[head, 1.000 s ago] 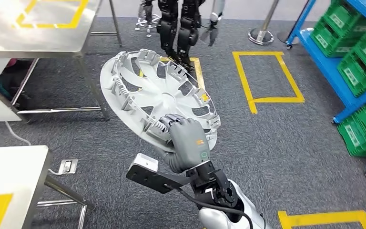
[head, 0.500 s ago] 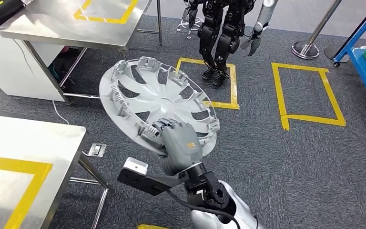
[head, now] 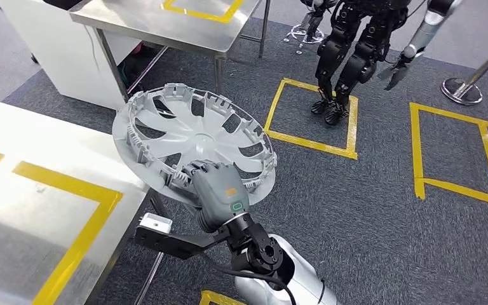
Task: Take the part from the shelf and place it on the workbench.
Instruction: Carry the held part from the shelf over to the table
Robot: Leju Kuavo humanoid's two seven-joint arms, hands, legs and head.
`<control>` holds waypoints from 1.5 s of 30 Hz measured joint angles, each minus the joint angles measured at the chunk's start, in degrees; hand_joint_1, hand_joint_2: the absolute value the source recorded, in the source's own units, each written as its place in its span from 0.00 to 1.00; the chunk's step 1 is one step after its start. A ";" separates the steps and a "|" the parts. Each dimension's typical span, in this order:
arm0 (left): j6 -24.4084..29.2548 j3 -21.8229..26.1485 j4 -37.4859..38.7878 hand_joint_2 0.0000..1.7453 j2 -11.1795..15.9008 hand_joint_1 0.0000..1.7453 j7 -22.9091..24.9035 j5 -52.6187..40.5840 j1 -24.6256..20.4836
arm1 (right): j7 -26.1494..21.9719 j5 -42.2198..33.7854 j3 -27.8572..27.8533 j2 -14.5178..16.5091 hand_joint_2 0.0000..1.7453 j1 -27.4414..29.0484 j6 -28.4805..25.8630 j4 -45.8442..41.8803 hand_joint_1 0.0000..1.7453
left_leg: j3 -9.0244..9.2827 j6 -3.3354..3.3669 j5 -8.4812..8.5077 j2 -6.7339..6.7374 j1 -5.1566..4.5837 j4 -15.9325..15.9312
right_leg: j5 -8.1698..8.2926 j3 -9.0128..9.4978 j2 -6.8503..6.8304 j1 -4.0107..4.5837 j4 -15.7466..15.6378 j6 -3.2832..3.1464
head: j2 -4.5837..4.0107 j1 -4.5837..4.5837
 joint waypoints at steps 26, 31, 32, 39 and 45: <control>-0.35 -0.06 -0.07 0.00 -0.13 0.00 0.79 0.33 -0.12 | -4.23 -1.74 3.75 3.04 1.00 -0.08 -0.81 2.87 1.00 | -0.23 -2.23 -0.42 3.30 0.42 0.70 | 2.74 2.03 -4.65 1.04 -4.82 -0.94 | 0.00 -0.85; -0.21 -0.09 -0.05 0.00 -0.15 0.00 0.92 0.40 -0.10 | -4.95 -1.30 4.51 3.64 1.00 -0.04 -1.31 4.44 1.00 | -0.88 -0.28 -0.10 -0.40 0.33 1.09 | -2.53 -0.12 0.21 0.25 2.09 -0.09 | 0.00 0.63; -0.17 -0.09 -0.04 0.00 -0.14 0.00 0.92 0.41 -0.11 | -4.99 -1.21 4.62 3.66 1.00 -0.03 -1.33 4.75 1.00 | -1.03 -0.10 0.03 -1.23 0.21 1.06 | -4.43 -1.79 1.41 0.28 5.88 -0.18 | 0.00 0.92; -0.24 -0.26 -0.04 0.00 -0.41 0.00 0.86 0.39 -0.01 | -5.47 -0.40 5.20 4.33 1.00 -0.21 -1.28 6.80 1.00 | -1.39 -0.01 1.32 -7.40 -0.76 0.36 | 1.79 1.53 6.61 2.27 -2.21 -4.57 | 0.00 1.64; -0.34 -0.36 -0.02 0.00 -0.75 0.00 0.89 0.32 0.15 | -5.68 0.43 5.63 4.94 1.00 -0.05 -1.64 8.02 1.00 | -2.83 -1.29 1.77 -5.80 -0.73 -0.06 | 5.73 4.61 4.62 2.65 -9.47 -6.28 | 0.00 1.64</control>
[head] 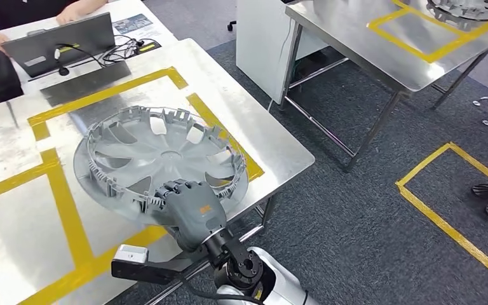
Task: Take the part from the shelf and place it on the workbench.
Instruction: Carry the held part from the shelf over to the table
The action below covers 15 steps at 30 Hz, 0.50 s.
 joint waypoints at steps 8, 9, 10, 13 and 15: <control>-0.06 -0.04 -0.01 0.00 0.58 0.00 -0.05 -0.16 -0.04 | 0.26 0.61 0.46 -0.36 1.00 0.85 -0.45 1.80 1.00 | 1.20 -3.17 -2.41 7.68 1.48 3.11 | -1.20 -1.68 -6.82 -1.72 2.57 3.12 | 0.00 -2.07; -0.12 -0.05 -0.02 0.00 0.58 0.00 -0.09 -0.26 -0.05 | 0.38 0.64 0.50 -0.29 1.00 0.73 -0.32 2.08 1.00 | 2.43 -3.01 -2.23 7.83 1.56 1.38 | -1.82 -2.48 -7.07 -1.79 3.85 3.84 | 0.00 -2.39; -0.21 -0.07 -0.03 0.00 0.57 0.00 -0.10 -0.40 -0.05 | 0.48 0.55 0.51 -0.21 1.00 0.60 -0.23 2.46 1.00 | 2.89 -2.45 -2.50 7.83 1.54 0.90 | -2.33 -3.12 -7.32 -1.73 4.80 4.40 | 0.00 -2.45; -0.48 -0.24 0.00 0.00 0.62 0.00 -0.06 -0.85 -0.04 | -0.04 -0.28 0.48 -0.05 1.00 0.46 -1.29 4.37 1.00 | 2.47 -0.23 -2.68 7.30 1.40 1.66 | -2.94 -3.72 -7.37 -1.62 5.79 5.11 | 0.00 -1.70; -0.62 -0.44 0.00 0.00 0.60 0.00 -0.04 -0.98 -0.09 | -0.87 -1.45 0.41 -0.06 1.00 0.47 -2.58 5.89 1.00 | 2.16 0.52 -2.36 6.83 1.36 1.62 | -4.69 -4.39 -5.49 -1.97 7.77 5.57 | 0.00 -1.27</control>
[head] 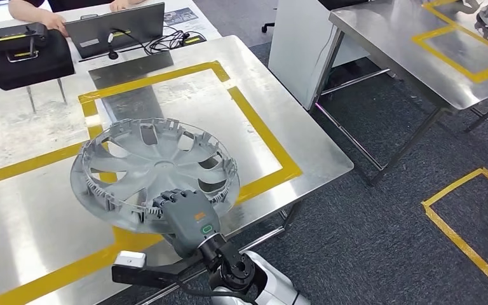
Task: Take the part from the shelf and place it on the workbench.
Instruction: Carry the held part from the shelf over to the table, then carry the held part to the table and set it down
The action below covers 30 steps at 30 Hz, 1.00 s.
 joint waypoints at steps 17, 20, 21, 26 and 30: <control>-1.97 -2.42 0.07 0.00 0.44 0.00 0.04 -0.97 -0.10 | -4.16 -21.05 -2.18 3.89 1.00 -9.75 4.77 16.91 1.00 | -2.70 -0.69 -0.95 -1.27 -1.52 2.69 | 4.97 4.37 3.90 1.88 -7.62 -4.83 | 0.00 1.23; -1.95 -2.51 0.10 0.00 0.76 0.00 0.07 -0.66 -0.04 | -3.73 -21.46 -1.94 4.34 1.00 -10.83 5.07 18.96 1.00 | -4.71 -1.37 -4.63 -0.92 -1.35 10.10 | 5.59 3.39 3.20 1.79 -7.31 -4.54 | 0.00 0.25; -1.92 -2.51 0.13 0.00 0.87 0.00 0.09 -0.52 0.02 | -3.57 -21.54 -1.84 4.45 1.00 -11.22 5.14 19.52 1.00 | -3.87 -1.64 -4.13 -0.76 -1.23 9.62 | 5.60 3.04 3.02 1.70 -6.95 -4.39 | 0.00 0.04; -1.91 -2.51 0.21 0.00 1.02 0.00 0.12 0.11 -0.14 | -2.87 -22.35 -1.35 5.01 1.00 -13.71 5.01 21.33 1.00 | 3.93 -1.10 -1.27 -0.26 -0.91 -2.21 | 4.47 0.50 2.86 1.50 -3.50 -2.64 | 0.00 -0.89; -1.97 -2.51 0.22 0.00 0.86 0.00 0.10 0.26 -0.09 | -2.43 -22.98 -1.05 4.99 1.00 -14.79 4.60 22.38 1.00 | 3.74 0.82 -0.53 -0.50 -0.81 -2.12 | 3.38 -0.54 3.08 1.35 -1.93 -1.74 | 0.00 -0.22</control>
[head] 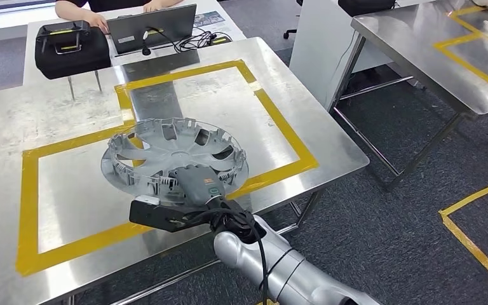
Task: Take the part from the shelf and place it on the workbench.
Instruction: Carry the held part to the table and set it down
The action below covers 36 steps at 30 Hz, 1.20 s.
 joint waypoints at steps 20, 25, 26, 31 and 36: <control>-0.81 -0.01 0.07 0.00 0.00 0.00 -0.46 0.74 0.24 | 2.15 -3.25 1.89 0.05 1.00 -3.71 0.03 5.58 1.00 | -7.45 -1.95 -4.16 -0.27 -0.16 11.73 | 1.96 4.80 -0.39 -0.05 -5.67 -1.93 | 0.00 -0.13; -0.90 -0.01 0.12 0.00 0.12 0.00 -0.55 0.89 0.23 | 2.11 -5.67 2.01 0.03 1.00 -4.81 -0.26 6.55 1.00 | -0.97 -1.72 0.58 0.27 -0.22 1.55 | 1.03 3.83 -0.48 0.25 -3.45 -1.23 | 0.00 -1.18; -0.95 -0.01 0.11 0.00 0.12 0.00 -0.43 0.91 0.17 | 2.17 -6.17 2.02 0.04 1.00 -5.14 -0.34 6.56 1.00 | 0.05 -1.40 0.63 0.37 -0.29 -0.16 | 0.76 3.36 -0.48 0.36 -2.84 -0.92 | 0.00 -1.21; -1.12 0.00 0.16 0.00 0.04 0.00 -0.21 1.04 0.27 | 3.23 -7.31 2.36 0.06 1.00 -6.06 -0.32 6.57 1.00 | 0.27 0.38 0.78 0.30 -0.25 -0.80 | -0.71 1.63 -0.14 0.13 -0.08 0.48 | 0.00 -0.57; -1.29 0.00 0.19 0.00 -0.01 0.00 -0.47 1.32 0.23 | 3.54 -7.85 2.93 0.04 1.00 -6.28 -0.25 6.56 1.00 | -0.58 0.87 1.29 0.30 -0.15 -0.85 | -6.41 -4.49 0.27 -0.98 13.50 1.91 | 0.00 0.80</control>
